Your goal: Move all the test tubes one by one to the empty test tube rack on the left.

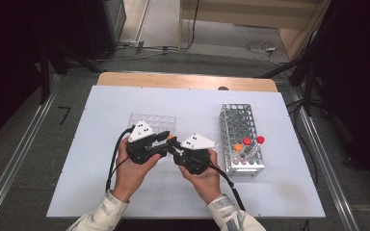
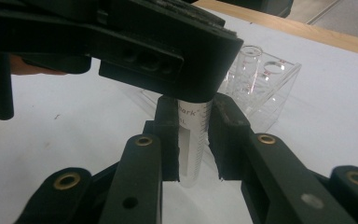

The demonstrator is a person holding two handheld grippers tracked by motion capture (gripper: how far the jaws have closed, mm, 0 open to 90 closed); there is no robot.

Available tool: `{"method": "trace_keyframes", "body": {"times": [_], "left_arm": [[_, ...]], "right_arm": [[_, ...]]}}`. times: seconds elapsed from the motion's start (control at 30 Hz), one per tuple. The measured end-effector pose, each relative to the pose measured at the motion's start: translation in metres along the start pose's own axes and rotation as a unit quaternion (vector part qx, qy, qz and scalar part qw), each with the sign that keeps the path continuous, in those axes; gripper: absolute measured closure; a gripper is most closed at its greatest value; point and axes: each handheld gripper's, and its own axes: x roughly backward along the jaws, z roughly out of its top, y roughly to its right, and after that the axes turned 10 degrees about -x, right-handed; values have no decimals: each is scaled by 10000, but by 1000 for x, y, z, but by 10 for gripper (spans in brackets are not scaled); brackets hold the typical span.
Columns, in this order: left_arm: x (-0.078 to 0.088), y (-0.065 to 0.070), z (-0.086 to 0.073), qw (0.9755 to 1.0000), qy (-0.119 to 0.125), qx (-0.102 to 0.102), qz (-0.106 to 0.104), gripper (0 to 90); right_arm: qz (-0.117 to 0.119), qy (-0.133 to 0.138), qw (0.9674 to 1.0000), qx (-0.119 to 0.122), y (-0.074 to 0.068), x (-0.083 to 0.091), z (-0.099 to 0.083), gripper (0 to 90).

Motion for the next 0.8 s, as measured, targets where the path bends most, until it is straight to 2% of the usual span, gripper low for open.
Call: {"method": "trace_keyframes", "body": {"times": [0.13, 0.3, 0.37, 0.63, 0.8], "left_arm": [[0, 1, 0, 9999, -45, -95, 19, 709], [3, -2, 2, 10000, 40, -42, 65, 712], [5, -3, 3, 9999, 86, -38, 100, 712], [12, -9, 9, 9995, 217, 42, 206, 712], [17, -14, 12, 9991, 278, 83, 303, 712]], "right_arm": [[51, -26, 10000, -19, 1, 0, 0, 686], [261, -74, 9995, -131, 1, 3, 0, 366], [298, -29, 9994, -148, 0, 6, -1, 299], [333, 66, 9993, -144, 6, 25, -2, 176], [448, 96, 9989, -138, 9, 39, -11, 147]]}}
